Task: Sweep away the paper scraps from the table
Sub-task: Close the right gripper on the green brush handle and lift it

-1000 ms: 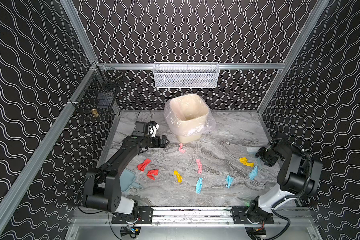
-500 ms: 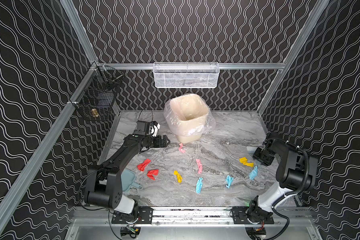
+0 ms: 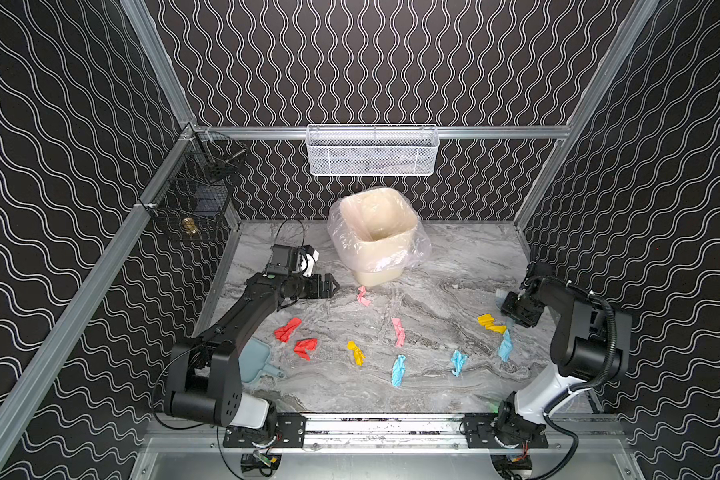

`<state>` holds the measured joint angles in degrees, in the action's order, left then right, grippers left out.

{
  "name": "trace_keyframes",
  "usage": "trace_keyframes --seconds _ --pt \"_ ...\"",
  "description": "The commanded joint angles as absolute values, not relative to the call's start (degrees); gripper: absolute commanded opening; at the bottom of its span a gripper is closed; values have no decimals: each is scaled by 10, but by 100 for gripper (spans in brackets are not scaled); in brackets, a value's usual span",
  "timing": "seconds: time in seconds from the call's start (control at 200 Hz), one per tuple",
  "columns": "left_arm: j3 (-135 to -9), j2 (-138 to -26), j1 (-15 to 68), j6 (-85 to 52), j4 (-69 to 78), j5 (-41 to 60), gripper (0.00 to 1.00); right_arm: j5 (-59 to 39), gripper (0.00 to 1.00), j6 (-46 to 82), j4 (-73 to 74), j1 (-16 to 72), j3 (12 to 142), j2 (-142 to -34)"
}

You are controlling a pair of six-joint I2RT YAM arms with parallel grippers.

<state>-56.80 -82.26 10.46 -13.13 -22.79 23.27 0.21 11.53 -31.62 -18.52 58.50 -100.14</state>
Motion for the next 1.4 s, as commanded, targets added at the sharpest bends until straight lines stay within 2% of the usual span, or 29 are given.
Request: trace_keyframes --seconds 0.0,0.255,0.736,1.392 --pt "-556 -811 105 -136 -213 231 99 -37 41 116 -344 -183 576 -1015" --pt "-540 -794 104 -133 -213 230 99 -41 33 112 -351 -182 576 -1023" --pt "-548 -801 105 -133 -213 237 99 -45 28 111 -355 -180 577 -1044" --pt "-549 -798 105 -130 -219 233 99 -39 13 109 -354 -175 582 -1061"
